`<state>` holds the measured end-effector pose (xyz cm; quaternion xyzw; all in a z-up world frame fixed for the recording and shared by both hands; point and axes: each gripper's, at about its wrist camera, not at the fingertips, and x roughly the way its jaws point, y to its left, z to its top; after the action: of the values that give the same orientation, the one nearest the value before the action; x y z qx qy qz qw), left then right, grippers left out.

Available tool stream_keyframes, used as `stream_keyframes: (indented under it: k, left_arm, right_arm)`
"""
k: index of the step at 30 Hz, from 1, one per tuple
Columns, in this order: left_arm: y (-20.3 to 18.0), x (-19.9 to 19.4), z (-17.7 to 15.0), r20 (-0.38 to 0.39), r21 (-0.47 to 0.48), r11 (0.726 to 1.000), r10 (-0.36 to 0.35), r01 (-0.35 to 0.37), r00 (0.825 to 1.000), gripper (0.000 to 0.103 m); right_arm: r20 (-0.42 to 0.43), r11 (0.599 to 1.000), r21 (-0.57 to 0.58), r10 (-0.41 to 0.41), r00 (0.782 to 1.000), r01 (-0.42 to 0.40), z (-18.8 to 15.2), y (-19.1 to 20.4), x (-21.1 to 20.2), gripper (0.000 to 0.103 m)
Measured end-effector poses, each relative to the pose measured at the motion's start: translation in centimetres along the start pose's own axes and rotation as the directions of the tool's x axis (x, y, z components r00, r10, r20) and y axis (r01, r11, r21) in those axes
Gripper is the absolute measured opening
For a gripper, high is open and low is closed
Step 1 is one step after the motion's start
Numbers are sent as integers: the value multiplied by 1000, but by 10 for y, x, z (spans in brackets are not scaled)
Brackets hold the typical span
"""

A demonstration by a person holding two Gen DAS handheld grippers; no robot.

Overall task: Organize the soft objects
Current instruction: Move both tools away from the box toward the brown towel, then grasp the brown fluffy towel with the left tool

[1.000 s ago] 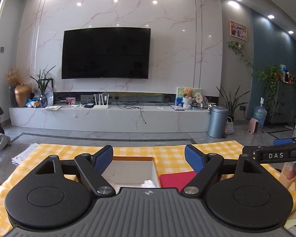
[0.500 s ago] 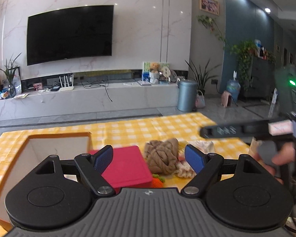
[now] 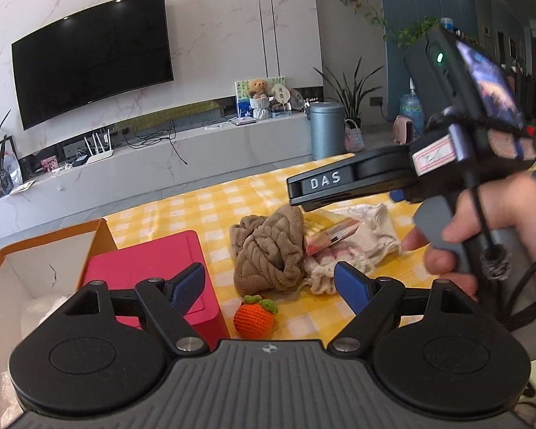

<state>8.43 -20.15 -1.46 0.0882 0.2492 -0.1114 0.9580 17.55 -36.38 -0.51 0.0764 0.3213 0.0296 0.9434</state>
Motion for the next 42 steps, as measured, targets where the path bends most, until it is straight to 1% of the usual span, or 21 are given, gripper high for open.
stream_keyframes:
  k: [2,4,7,10,11,15,17,21,24,27,31,35,37,38,39,40,42]
  left_arm:
    - [-1,8,0,-18,1,1000,9,-9,1000,96]
    - [-4,14,1,-27,2,1000,15,-15,1000,96]
    - [-6,22,2,-38,9,1000,15,-14,999,96]
    - [-12,31,2,-31,36,999,26,-25,999,96]
    - [-14,34,2,-35,36,999,27,-26,999,96]
    - [-22,46,3,-41,8,1000,-14,14,999,96]
    - [-27,55,4,-47,11,1000,-14,14,999,96]
    - [-38,74,5,-14,15,999,47,-47,999,96]
    - [-41,88,8,-17,-3,996,85,-85,996,96]
    - [-45,99,9,4,15,985,174,-174,985,96]
    - [-44,112,12,11,25,973,230,-230,973,96]
    - [-43,121,17,36,-13,961,277,-277,960,96]
    - [-46,125,18,46,-29,952,306,-305,951,97]
    - [-48,126,19,58,-39,950,313,-311,948,97]
    - [-50,126,19,74,-55,952,306,-302,949,97]
    - [-50,127,20,71,-72,957,287,-282,955,97]
    - [-49,133,22,12,-96,965,245,-242,970,97]
  right_arm:
    - [5,1000,-10,-9,1000,9,1,-3,0,100]
    - [-5,1000,6,-17,1000,17,3,-12,1,100]
    - [-8,996,83,-29,1000,30,5,-31,2,100]
    - [-36,986,166,-16,999,22,3,-46,11,100]
    - [-46,985,172,-18,999,26,3,-47,15,99]
    - [-64,993,99,-57,996,63,0,-40,21,99]
    - [-62,993,81,-83,995,88,-1,-39,20,99]
    - [-63,991,61,-112,992,116,-3,-43,16,99]
    - [-72,990,52,-130,989,134,-5,-45,16,99]
    - [-78,988,69,-129,989,135,-7,-48,16,99]
    - [-68,990,87,-108,992,113,-4,-44,16,99]
    - [-65,990,91,-106,992,111,-3,-42,16,99]
    - [-65,989,92,-106,992,112,-2,-42,17,99]
    - [-65,989,91,-109,992,114,-2,-41,17,99]
    - [-64,989,90,-113,992,118,-3,-42,16,99]
    - [-64,987,95,-125,990,131,-2,-42,16,99]
    - [-69,982,115,-144,987,152,-3,-46,16,99]
